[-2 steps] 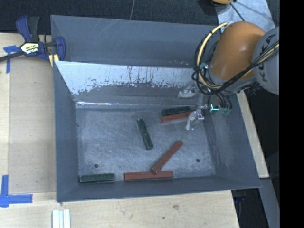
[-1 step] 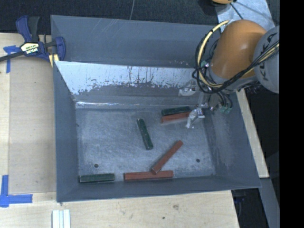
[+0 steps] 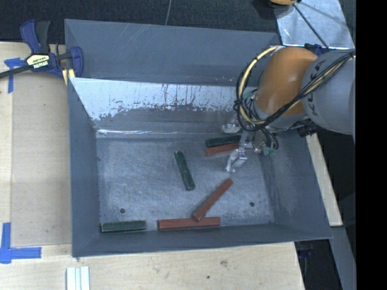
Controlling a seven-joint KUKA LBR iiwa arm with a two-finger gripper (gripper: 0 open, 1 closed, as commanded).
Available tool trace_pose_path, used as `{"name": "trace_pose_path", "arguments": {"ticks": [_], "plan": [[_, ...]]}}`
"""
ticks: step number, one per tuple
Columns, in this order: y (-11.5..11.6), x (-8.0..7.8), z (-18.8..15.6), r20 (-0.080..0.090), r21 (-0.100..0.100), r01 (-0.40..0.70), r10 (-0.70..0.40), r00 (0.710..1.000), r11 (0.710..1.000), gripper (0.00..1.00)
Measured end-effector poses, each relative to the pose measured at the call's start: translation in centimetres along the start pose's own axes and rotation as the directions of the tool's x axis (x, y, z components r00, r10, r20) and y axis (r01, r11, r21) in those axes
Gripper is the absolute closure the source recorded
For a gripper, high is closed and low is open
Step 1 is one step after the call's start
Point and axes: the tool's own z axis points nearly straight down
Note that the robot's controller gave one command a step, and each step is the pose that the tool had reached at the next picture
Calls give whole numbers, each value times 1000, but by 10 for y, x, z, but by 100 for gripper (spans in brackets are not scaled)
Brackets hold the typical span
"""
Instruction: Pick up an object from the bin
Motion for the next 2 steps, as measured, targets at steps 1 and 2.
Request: {"name": "trace_pose_path", "arguments": {"ticks": [1,2], "plan": [[0,1,-4,-2,1,-6,6,1000,1000,0],[0,1,-1,-3,1,-1,1,1000,1000,0]]}}
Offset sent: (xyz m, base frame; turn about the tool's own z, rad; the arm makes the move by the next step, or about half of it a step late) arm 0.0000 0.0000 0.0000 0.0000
